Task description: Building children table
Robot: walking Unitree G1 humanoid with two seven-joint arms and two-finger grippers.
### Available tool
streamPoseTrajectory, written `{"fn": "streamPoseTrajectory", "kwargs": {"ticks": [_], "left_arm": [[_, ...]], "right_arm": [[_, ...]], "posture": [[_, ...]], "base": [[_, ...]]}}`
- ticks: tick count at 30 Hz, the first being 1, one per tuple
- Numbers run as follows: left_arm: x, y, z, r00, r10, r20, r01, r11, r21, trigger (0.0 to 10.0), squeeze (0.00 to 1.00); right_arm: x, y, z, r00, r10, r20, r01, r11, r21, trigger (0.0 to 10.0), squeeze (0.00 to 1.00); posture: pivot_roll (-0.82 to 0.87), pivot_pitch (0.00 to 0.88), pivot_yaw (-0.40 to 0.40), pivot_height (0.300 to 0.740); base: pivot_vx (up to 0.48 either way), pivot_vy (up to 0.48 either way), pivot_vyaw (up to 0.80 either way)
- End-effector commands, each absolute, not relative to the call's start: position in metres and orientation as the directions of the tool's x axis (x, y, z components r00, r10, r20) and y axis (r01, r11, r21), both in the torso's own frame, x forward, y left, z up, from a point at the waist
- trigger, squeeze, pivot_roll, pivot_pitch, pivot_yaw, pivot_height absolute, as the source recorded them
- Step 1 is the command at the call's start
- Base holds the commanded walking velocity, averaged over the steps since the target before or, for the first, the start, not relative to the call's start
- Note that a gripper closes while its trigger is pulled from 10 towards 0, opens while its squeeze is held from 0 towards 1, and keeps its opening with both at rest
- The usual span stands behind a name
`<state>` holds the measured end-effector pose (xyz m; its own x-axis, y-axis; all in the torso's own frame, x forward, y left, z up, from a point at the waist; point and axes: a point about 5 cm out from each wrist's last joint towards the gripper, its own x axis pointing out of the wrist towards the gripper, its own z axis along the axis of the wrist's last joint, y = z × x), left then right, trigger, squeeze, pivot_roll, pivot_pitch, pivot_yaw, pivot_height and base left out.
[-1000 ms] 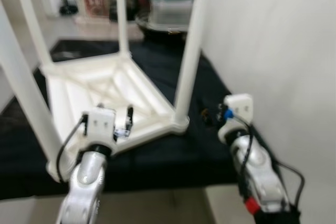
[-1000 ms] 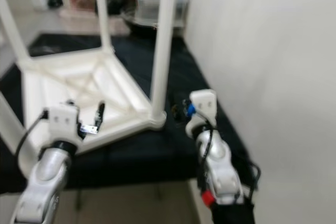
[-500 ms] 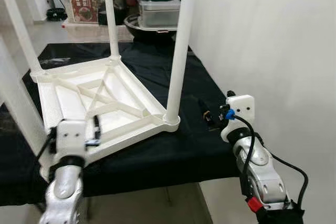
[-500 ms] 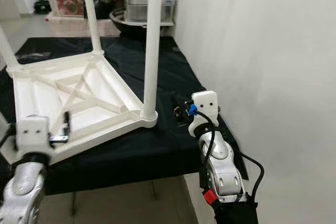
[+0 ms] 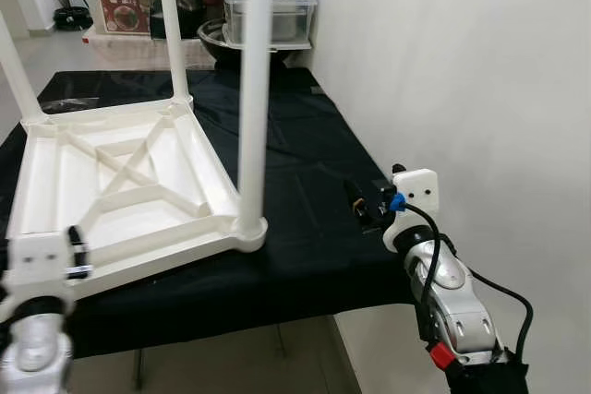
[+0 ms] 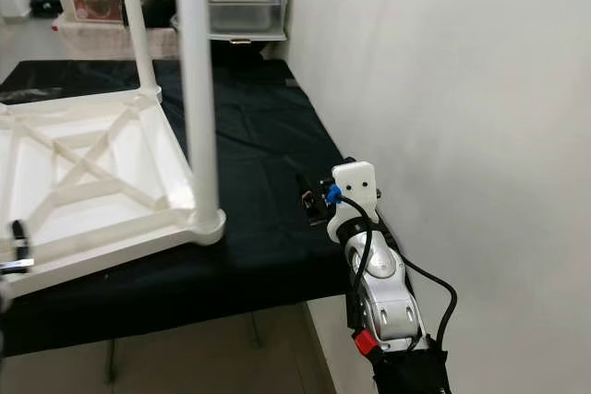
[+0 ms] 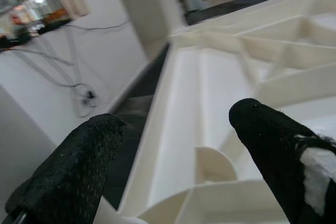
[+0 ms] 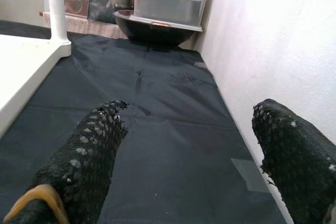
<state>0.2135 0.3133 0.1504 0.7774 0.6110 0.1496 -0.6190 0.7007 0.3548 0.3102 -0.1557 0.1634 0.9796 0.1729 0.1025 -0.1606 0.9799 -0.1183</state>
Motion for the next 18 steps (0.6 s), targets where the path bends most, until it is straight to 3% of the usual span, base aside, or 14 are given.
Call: {"fn": "streamPoseTrajectory", "kwargs": {"ticks": [1, 8, 18], "left_arm": [[0.202, 0.341, 0.158, 0.693, 0.699, 0.176, -0.706, 0.611, 0.358, 10.0, 0.0], [0.184, 0.384, 0.176, 0.577, 0.785, 0.227, -0.799, 0.484, 0.356, 10.0, 0.0], [0.207, 0.362, 0.171, 0.674, 0.709, 0.209, -0.73, 0.596, 0.334, 10.0, 0.0]], "right_arm": [[0.311, -0.156, 0.161, 0.98, 0.173, 0.096, -0.161, 0.979, -0.121, 10.0, 0.0], [0.31, -0.158, 0.158, 0.982, 0.173, 0.081, -0.162, 0.979, -0.127, 10.0, 0.0], [0.31, -0.158, 0.158, 0.982, 0.174, 0.077, -0.163, 0.978, -0.128, 10.0, 0.0]], "posture": [[0.08, 0.0, -0.118, 0.74], [0.08, 0.0, -0.119, 0.74], [0.06, 0.0, -0.114, 0.74]], "base": [[0.0, 0.0, 0.0], [0.0, 0.0, 0.0], [0.0, 0.0, 0.0]]}}
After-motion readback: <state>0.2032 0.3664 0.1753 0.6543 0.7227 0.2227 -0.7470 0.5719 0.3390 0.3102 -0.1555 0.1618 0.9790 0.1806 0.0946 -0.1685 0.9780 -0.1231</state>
